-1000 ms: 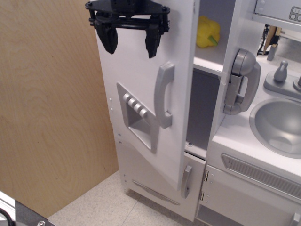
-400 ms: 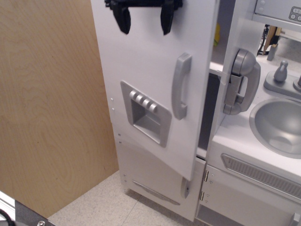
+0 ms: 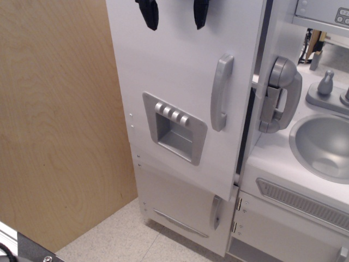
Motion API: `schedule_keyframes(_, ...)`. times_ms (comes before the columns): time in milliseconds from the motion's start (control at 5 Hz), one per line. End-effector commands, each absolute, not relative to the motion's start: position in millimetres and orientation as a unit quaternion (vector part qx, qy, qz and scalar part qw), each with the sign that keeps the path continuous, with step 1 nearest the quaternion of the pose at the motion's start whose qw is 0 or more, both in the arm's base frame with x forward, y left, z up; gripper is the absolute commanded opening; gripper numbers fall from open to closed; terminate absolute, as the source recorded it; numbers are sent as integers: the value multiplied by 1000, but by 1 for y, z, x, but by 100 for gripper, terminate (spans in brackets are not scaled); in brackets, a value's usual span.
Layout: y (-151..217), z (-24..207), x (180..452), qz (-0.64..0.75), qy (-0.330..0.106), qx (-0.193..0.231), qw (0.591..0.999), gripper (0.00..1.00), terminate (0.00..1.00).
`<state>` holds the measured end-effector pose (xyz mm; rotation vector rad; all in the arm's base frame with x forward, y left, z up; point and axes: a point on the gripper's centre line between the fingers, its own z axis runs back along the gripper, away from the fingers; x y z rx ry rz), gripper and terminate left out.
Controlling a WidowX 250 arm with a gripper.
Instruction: Close fridge
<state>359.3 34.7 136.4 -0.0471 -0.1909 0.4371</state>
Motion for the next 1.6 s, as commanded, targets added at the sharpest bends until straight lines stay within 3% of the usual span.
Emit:
schedule_keyframes(0, 39, 160, 373, 233, -125, -40, 964, 100, 0)
schedule_keyframes(1000, 42, 168, 385, 264, -130, -60, 954, 100, 0)
schedule_keyframes(1400, 40, 155, 335, 208, -130, -43, 969, 100, 0)
